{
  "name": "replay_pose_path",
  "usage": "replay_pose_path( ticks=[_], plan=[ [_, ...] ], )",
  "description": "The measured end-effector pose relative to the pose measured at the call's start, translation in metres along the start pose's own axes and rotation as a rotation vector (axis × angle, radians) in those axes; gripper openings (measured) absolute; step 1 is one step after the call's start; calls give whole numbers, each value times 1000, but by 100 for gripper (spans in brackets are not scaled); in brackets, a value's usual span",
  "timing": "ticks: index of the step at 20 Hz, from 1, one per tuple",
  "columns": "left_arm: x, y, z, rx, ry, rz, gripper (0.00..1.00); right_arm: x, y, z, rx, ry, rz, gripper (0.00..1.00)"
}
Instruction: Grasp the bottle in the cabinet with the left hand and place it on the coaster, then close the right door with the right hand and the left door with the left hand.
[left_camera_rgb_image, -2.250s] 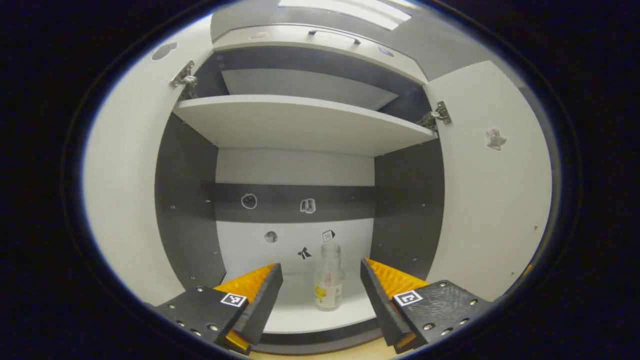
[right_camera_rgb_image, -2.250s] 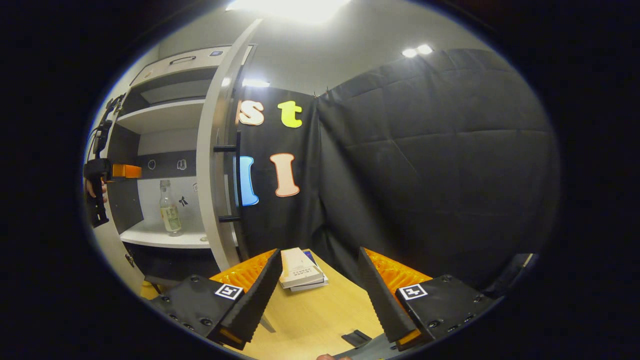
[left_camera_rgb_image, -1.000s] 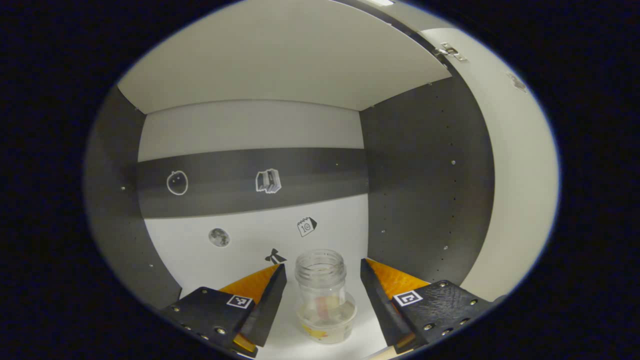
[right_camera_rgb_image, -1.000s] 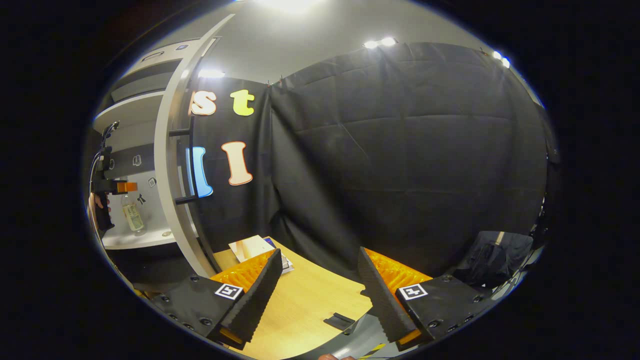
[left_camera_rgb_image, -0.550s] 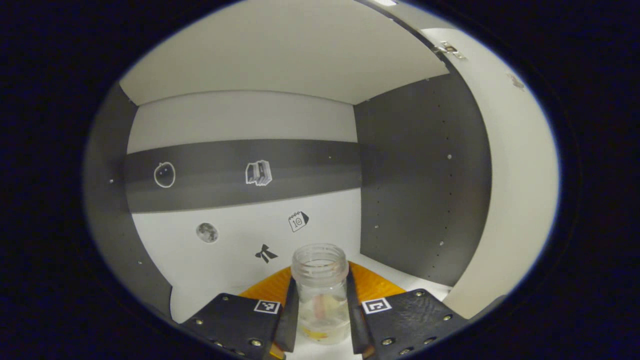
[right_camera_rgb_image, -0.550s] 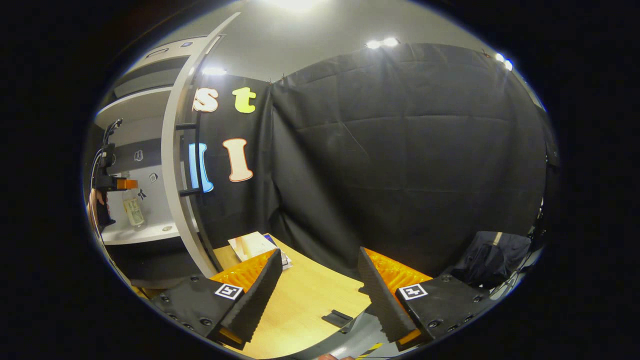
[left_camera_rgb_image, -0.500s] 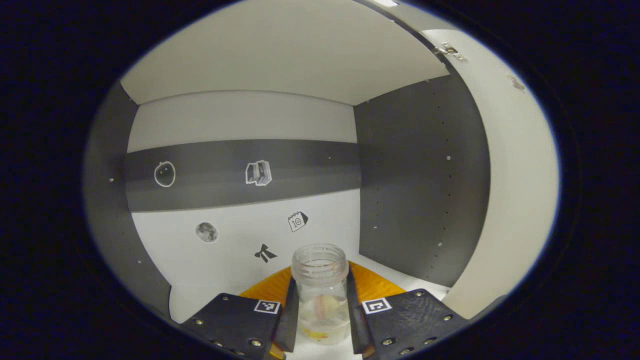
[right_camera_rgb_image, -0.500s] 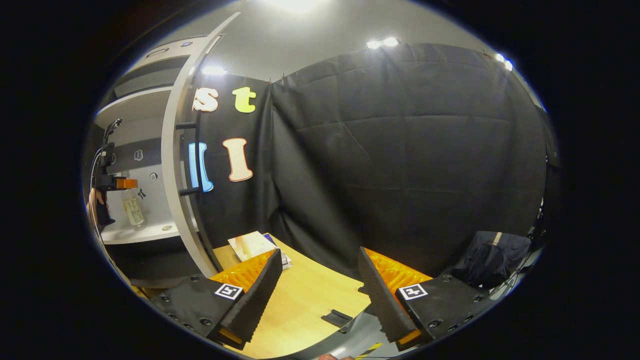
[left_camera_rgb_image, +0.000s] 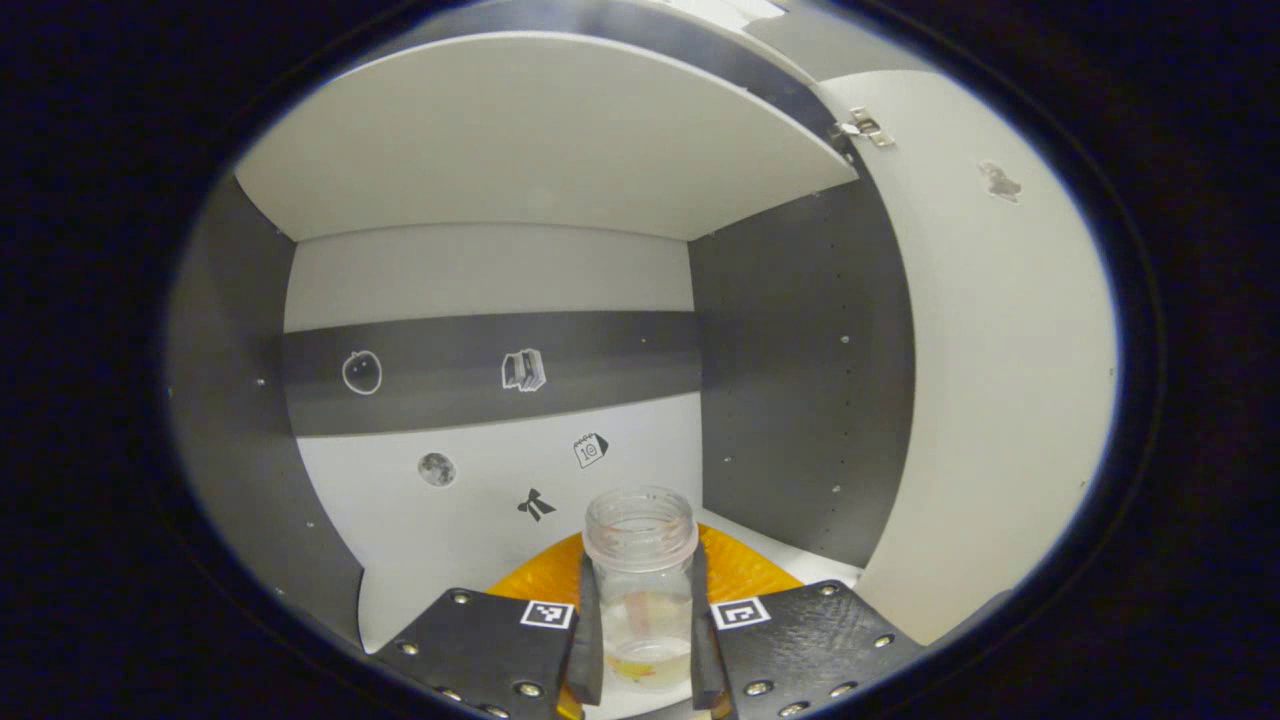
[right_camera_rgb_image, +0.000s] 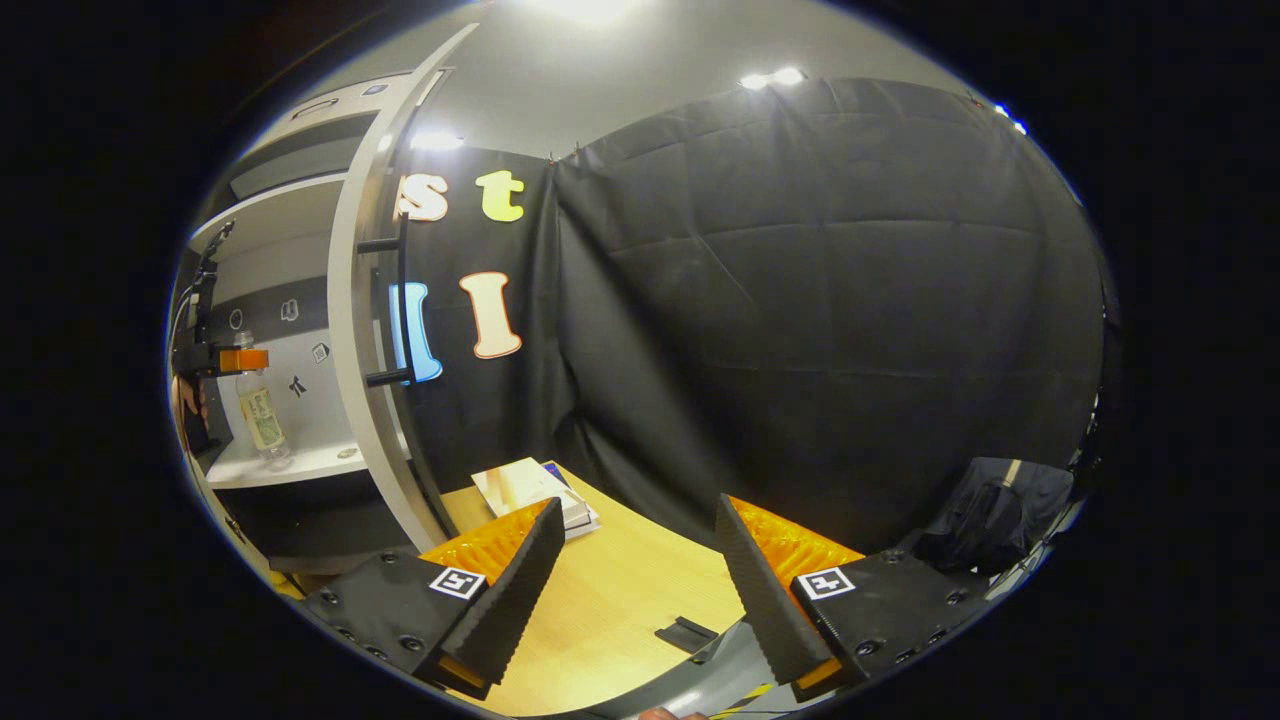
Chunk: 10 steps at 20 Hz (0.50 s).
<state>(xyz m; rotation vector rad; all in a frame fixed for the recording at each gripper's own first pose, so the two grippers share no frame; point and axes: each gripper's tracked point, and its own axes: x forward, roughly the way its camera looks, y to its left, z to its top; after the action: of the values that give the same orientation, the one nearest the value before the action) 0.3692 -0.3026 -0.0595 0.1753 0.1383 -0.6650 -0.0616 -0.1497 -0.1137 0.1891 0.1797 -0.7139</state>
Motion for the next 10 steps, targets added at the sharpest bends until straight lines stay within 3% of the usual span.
replay_pose_path(
  ticks=[10],
  plan=[
    [-100, -46, 9, 17, -53, -47, 35, 15, 21, -7, -5, 21, 146, 96]
  ],
)
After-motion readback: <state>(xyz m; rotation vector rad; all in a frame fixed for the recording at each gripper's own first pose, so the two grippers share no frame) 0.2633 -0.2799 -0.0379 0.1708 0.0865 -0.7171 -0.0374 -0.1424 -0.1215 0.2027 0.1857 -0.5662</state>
